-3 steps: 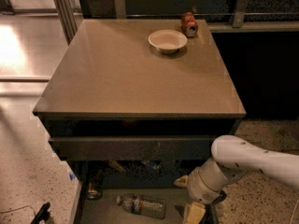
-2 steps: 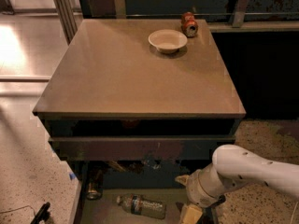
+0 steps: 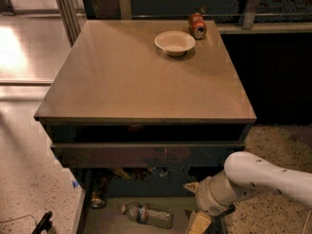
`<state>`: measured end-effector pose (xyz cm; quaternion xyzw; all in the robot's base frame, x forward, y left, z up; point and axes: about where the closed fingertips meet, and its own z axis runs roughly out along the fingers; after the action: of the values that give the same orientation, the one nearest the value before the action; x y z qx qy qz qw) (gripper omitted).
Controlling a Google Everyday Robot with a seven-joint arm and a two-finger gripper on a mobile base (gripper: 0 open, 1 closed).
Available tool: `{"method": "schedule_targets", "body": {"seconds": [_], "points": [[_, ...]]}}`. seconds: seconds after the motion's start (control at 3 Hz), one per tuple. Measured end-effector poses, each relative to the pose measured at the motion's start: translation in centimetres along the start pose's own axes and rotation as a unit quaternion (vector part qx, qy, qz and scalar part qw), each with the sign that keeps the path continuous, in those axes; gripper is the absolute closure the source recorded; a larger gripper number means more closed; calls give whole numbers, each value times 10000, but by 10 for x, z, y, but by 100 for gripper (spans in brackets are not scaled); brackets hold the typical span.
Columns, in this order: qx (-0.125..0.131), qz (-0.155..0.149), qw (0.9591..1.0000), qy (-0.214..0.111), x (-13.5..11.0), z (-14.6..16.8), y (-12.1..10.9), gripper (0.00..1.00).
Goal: Pick water bottle from middle drawer and place on counter
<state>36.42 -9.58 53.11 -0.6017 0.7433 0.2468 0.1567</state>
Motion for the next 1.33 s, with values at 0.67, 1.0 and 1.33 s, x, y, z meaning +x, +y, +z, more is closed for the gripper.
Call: {"method": "schedule_targets", "body": {"seconds": [0.67, 1.0, 1.33], "points": [[-117, 41, 9994, -323, -15, 34, -2, 0], [-154, 69, 9989, -426, -18, 40, -3, 0], [-155, 38, 9968, -786, -48, 66, -10, 0]]}}
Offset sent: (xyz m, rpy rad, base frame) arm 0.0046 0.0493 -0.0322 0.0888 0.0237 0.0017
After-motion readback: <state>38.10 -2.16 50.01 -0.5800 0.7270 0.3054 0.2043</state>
